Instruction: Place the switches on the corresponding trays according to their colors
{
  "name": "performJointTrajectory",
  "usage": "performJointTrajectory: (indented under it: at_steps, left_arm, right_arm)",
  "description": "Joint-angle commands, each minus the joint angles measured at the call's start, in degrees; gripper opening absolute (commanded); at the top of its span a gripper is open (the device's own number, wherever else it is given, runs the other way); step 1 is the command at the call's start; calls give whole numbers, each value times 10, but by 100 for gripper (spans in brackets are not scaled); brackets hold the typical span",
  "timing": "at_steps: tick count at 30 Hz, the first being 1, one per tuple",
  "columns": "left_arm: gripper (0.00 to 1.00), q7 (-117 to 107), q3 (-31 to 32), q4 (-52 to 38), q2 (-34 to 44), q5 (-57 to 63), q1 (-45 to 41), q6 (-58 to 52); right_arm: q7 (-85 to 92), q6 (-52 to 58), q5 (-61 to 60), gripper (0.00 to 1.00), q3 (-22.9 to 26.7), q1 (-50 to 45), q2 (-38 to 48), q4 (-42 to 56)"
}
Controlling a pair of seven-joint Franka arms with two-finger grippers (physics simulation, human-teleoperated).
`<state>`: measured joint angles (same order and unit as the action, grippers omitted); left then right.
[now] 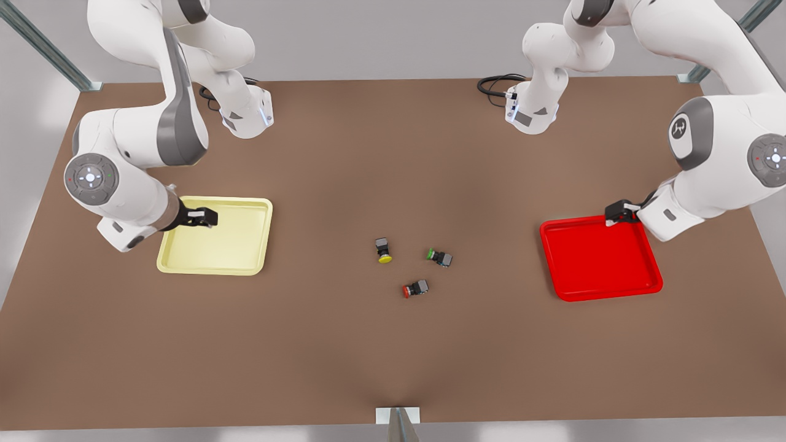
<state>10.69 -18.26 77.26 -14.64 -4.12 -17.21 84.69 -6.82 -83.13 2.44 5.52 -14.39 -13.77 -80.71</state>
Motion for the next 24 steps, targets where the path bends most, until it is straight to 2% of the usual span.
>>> performJointTrajectory:
  at_steps: [1, 4, 7, 9, 10, 12, 15, 18, 21, 24]
  left_arm:
    - [100, 18, 0, -1, 1, 3, -1, -10]
    - [100, 14, 1, 0, -11, 3, -1, -8]
    - [100, -391, 3, -1, -135, -6, -172, 29]
    - [100, -592, 3, -7, -188, -80, -197, 102]
    - [100, -849, 3, -38, -254, -56, -253, 185]
    - [100, -1273, 33, -46, -283, -57, -249, 297]
    - [100, -1645, 75, -74, -307, -61, -224, 380]
    - [100, -1664, 80, -74, -318, -67, -214, 390]
    - [100, -1666, 80, -74, -331, -112, -207, 405]
    - [100, -1776, 81, -74, -348, -133, -203, 405]
  right_arm:
    - [3, -18, -2, 100, 0, 0, 1, 0]
    - [5, -18, -2, 100, 0, -1, 0, 0]
    - [0, -32, -18, 100, -1, -35, -17, -12]
    - [-4, -47, -43, 100, -2, -55, -42, -14]
    - [-37, -79, -43, 100, -2, -77, -62, -22]
    - [-237, -173, -45, 100, -2, -146, -118, -35]
    - [-437, -230, -45, 100, -2, -219, -171, -35]
    - [-508, -283, -45, 100, -2, -247, -208, -36]
    - [-556, -336, -45, 100, -2, -264, -211, -72]
    - [-587, -395, -45, 100, -2, -274, -205, -121]
